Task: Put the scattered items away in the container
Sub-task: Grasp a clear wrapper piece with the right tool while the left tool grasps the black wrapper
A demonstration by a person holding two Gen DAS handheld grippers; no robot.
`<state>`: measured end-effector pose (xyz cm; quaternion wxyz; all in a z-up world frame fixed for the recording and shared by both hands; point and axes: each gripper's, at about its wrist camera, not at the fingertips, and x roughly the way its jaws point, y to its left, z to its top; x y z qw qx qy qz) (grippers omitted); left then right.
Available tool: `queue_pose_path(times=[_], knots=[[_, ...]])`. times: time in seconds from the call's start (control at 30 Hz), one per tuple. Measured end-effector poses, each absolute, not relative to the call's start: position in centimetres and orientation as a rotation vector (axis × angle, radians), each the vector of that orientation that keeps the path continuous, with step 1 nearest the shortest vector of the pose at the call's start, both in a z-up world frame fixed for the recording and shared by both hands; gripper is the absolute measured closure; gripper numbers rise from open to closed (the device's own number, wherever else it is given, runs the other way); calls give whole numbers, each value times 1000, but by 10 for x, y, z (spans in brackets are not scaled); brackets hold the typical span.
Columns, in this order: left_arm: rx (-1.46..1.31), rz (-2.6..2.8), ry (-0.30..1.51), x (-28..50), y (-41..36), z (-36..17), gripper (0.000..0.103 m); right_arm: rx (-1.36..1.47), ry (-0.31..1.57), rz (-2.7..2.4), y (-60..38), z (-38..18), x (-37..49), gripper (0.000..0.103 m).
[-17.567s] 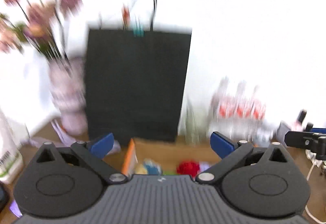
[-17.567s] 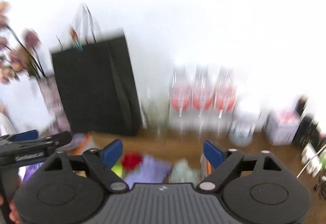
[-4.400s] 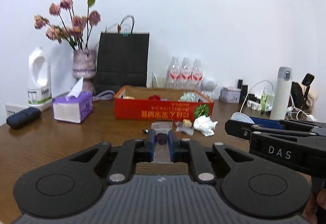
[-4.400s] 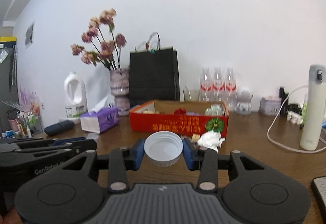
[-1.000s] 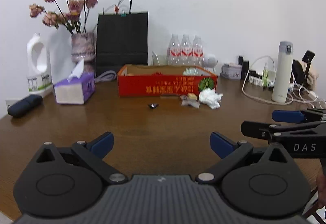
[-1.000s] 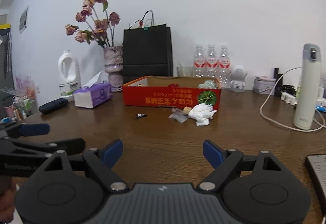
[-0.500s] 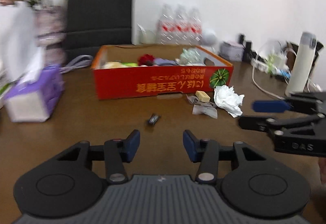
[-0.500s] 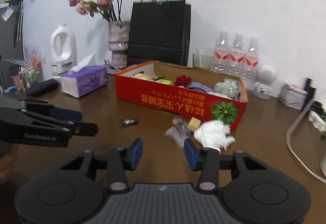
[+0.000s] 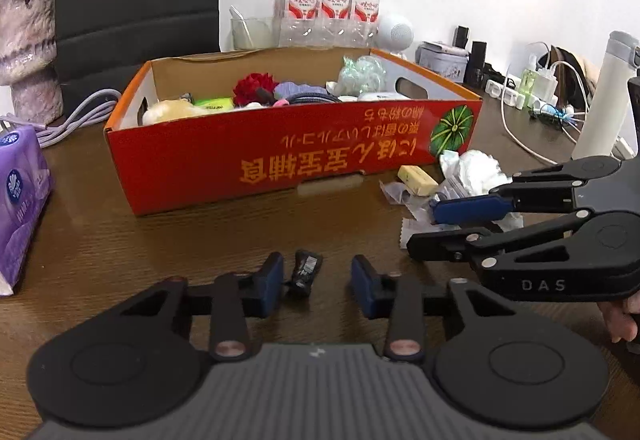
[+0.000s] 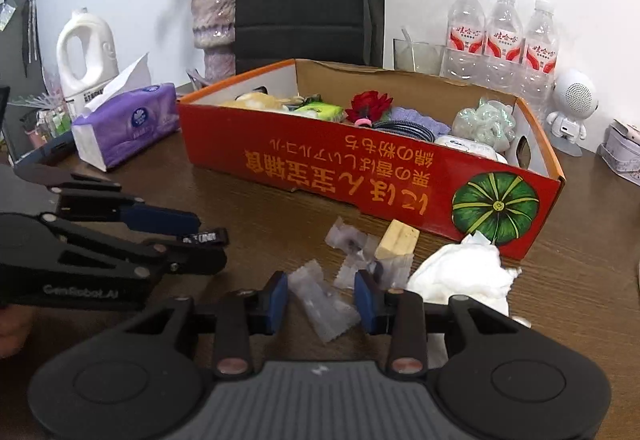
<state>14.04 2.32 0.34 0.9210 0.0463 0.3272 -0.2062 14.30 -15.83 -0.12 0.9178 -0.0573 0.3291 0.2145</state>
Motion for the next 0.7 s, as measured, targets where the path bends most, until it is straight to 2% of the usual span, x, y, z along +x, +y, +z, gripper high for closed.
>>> queue_pose_path(times=[0.1, 0.13, 0.17, 0.23, 0.43, 0.7], knots=[[102, -423, 673, 141, 22, 3, 79, -122, 677, 450, -155, -1, 142, 67], [115, -413, 670, 141, 22, 4, 85, -135, 676, 447, -154, -1, 140, 67], [123, -406, 669, 141, 21, 4, 86, -149, 674, 450, -152, 0, 139, 72], [110, -401, 672, 140, 22, 4, 87, -142, 674, 462, -150, 0, 135, 86], [78, -331, 654, 120, 17, 12, 88, -120, 677, 419, -147, 7, 119, 88], [4, -216, 391, 5, 14, 53, 87, 36, 487, 321, -163, 47, 30, 88]])
